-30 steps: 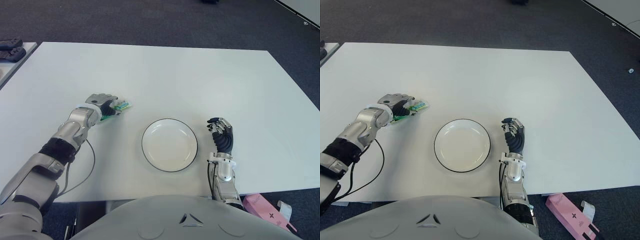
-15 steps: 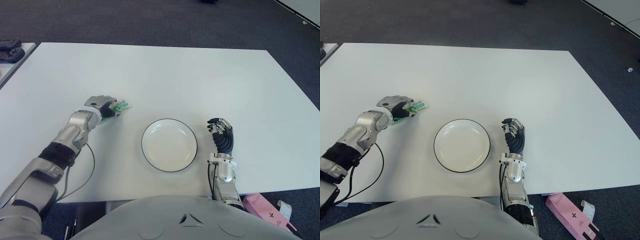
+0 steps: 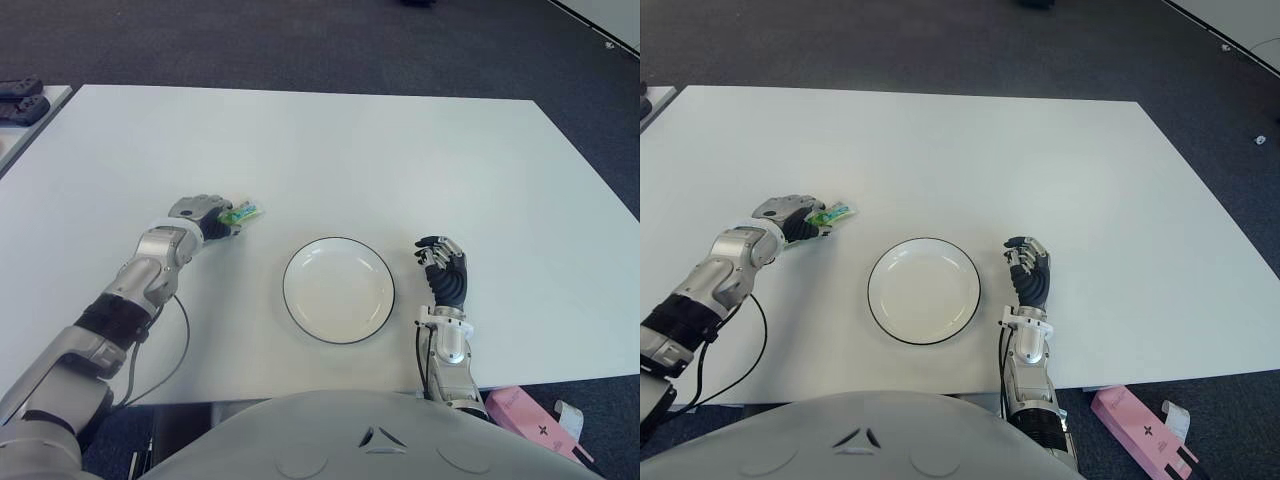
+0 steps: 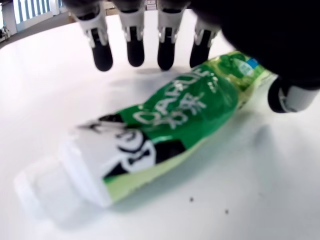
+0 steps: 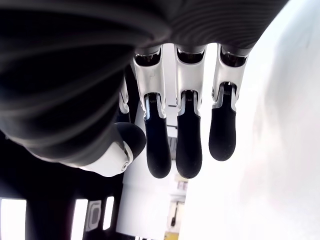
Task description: Put the toothpaste on the table into the plate.
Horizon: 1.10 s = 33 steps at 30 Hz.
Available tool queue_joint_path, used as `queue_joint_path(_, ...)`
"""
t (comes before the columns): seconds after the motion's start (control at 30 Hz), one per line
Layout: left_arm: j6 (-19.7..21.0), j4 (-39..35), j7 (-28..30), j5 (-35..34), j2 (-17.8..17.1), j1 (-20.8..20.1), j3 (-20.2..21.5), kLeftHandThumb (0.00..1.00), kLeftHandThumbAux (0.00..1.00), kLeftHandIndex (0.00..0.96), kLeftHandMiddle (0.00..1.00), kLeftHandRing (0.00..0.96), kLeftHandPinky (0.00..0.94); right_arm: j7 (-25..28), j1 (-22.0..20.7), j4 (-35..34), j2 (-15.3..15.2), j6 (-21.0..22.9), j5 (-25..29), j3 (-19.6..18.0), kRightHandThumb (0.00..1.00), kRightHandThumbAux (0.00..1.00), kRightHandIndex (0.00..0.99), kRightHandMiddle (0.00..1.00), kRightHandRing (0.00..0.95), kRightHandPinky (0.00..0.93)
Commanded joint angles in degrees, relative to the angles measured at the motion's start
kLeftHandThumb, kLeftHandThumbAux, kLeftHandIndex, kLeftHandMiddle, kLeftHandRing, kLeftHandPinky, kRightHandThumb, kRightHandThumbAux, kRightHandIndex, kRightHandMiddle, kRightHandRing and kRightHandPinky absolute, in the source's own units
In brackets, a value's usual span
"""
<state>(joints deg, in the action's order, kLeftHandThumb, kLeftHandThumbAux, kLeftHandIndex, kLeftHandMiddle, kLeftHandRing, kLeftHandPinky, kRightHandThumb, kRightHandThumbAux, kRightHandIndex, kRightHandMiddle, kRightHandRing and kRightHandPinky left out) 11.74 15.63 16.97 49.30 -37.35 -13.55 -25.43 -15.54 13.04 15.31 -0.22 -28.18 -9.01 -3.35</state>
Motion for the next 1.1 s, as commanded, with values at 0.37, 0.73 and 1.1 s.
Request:
queue_joint_path(0.37, 1.9, -0.82, 2.74, -1.75, 1.68, 4.33, -0.93, 0.413, 0.326, 0.141, 0.15, 0.121, 0.163, -0.13, 0.98, 1.09, 0.07, 0.77, -0.16, -0.27, 0.712, 0.731, 0.427, 0.493, 0.513, 0.519)
queue_joint_path(0.73, -0.05, -0.84, -1.1, -2.94, 2.66, 5.84, 0.45, 0.524, 0.383, 0.245, 0.253, 0.246, 0.315, -0.3, 1.04, 0.76, 0.14, 1.07, -0.09, -0.42, 0.714, 0.731, 0.428, 0.495, 0.516, 0.521)
queue_joint_path(1.1, -0.24, 0.46, -8.34, -3.84, 5.57, 7.34, 2.62, 0.709, 0.439, 0.449, 0.402, 0.378, 0.396, -0.46, 1.35, -0.19, 0.34, 1.85, -0.05, -0.7, 0.714, 0.731, 0.428, 0.499, 0.517, 0.526)
